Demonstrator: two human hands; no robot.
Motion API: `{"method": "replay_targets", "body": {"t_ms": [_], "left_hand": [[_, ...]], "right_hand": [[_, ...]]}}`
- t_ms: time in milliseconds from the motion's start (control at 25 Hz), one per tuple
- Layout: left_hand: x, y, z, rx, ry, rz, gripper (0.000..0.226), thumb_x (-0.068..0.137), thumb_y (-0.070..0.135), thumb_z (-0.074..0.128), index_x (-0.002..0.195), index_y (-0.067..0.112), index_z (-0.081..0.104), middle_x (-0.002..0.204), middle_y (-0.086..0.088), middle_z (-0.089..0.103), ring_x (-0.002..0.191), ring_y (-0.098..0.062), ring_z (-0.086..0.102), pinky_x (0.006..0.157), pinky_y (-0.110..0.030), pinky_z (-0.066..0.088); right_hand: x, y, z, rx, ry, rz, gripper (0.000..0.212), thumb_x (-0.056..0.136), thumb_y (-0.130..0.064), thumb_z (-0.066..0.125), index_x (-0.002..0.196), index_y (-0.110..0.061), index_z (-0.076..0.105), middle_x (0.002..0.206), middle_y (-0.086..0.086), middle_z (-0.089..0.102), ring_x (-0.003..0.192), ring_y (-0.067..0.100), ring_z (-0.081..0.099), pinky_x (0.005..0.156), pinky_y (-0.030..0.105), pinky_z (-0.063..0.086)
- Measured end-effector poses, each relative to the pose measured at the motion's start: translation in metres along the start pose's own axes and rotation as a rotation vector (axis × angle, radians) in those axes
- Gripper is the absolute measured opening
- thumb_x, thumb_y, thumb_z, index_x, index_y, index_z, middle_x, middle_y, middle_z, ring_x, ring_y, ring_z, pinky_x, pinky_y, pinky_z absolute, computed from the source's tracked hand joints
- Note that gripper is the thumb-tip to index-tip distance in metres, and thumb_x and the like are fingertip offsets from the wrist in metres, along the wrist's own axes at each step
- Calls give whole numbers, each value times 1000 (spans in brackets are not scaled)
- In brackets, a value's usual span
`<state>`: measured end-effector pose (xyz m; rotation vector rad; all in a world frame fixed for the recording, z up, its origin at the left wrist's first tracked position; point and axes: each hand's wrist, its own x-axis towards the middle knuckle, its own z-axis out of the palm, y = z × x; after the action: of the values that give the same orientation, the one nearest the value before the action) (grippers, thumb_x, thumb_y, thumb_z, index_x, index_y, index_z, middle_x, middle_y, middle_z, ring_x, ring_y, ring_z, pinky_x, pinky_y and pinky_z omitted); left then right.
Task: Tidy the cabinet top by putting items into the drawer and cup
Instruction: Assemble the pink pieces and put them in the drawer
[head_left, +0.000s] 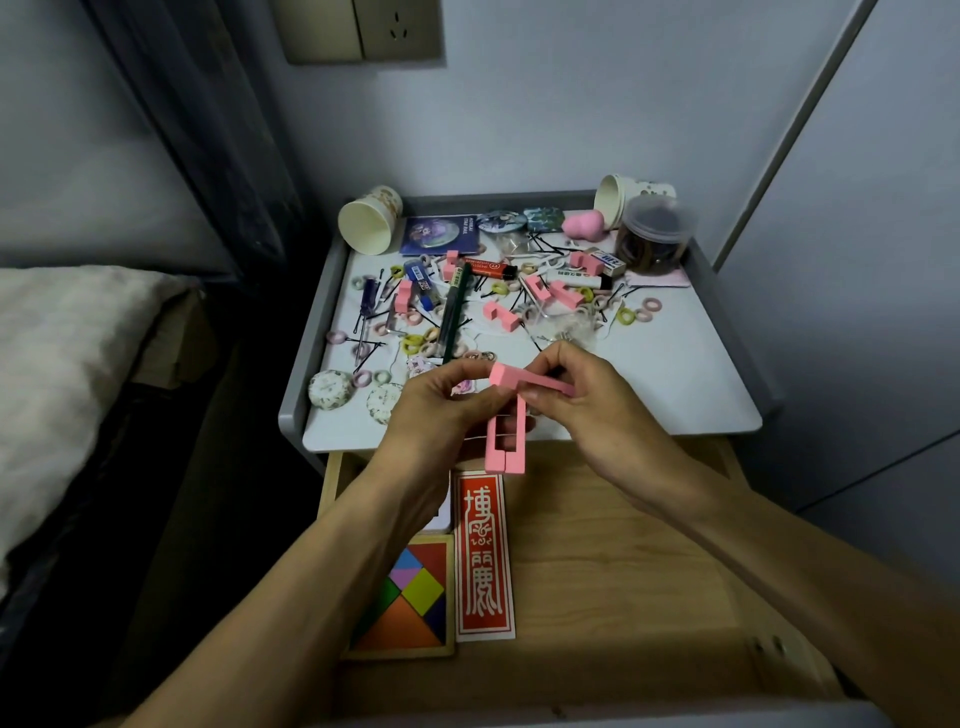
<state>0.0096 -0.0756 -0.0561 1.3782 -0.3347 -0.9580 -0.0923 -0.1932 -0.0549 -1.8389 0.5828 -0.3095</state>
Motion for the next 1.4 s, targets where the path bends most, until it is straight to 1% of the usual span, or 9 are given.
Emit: {"method": "replay_targets", "body": {"t_ms": [240,320,400,600,720,840,960,1160,1400], "left_hand": [[-2,1,6,-101,44,-18,21,88,1,64,108,-4,68,85,-23,72,67,-24,72,56,-27,58],[-1,2,6,-118,89,1,20,88,2,64,107,-3,68,83,-21,71,60,-20,69,53,-24,56],[1,1,2,-110,149,32,22,87,6,66,108,0,69,88,-20,72,65,-20,69,56,-24,56],[7,-7,-4,-78,284,68,21,87,17,70,107,9,72,93,-10,75,74,-15,64,67,-30,49],[6,-9,-1,-98,325,65,20,88,16,69,107,10,72,90,-7,75,65,-10,60,57,-23,47],[6,-7,-1,-212,330,52,20,89,8,67,108,3,69,89,-12,74,61,-11,67,52,-21,51],[5,-5,-2,-246,330,47,20,88,5,67,107,-1,69,80,-8,73,56,-9,65,51,-19,51],[2,-2,-1,-295,303,35,16,88,3,66,103,-2,67,77,-9,71,47,-8,54,51,-18,51],[1,-5,-2,-340,313,24,6,88,2,66,93,2,68,77,-10,70,53,-11,54,53,-19,53]], "right_hand": [[-1,4,4,39,30,45,7,98,-22,53,103,-17,55,95,-2,65,92,8,64,84,26,50],[0,6,4,111,47,87,7,99,-20,52,105,-18,55,99,0,66,95,11,67,91,35,53],[-1,6,4,244,19,127,8,98,-17,53,106,-17,54,104,4,66,98,15,69,92,39,56],[-12,4,14,354,-121,150,22,94,-6,56,117,-8,56,110,5,68,96,12,70,76,23,58],[-14,3,19,366,-107,140,24,95,-5,56,118,-8,55,108,6,68,93,13,71,71,22,58],[-15,6,24,275,-64,91,22,95,-7,57,115,-14,54,105,2,69,90,13,72,73,26,59],[-17,8,28,184,-39,34,22,95,-11,57,114,-19,51,98,-7,70,85,11,73,78,30,60],[-19,9,26,108,-6,16,26,96,-16,56,121,-21,50,99,-10,69,82,6,71,77,24,58],[-18,14,29,76,31,56,23,97,-19,55,120,-22,55,103,-12,67,80,2,69,70,11,53]]}}
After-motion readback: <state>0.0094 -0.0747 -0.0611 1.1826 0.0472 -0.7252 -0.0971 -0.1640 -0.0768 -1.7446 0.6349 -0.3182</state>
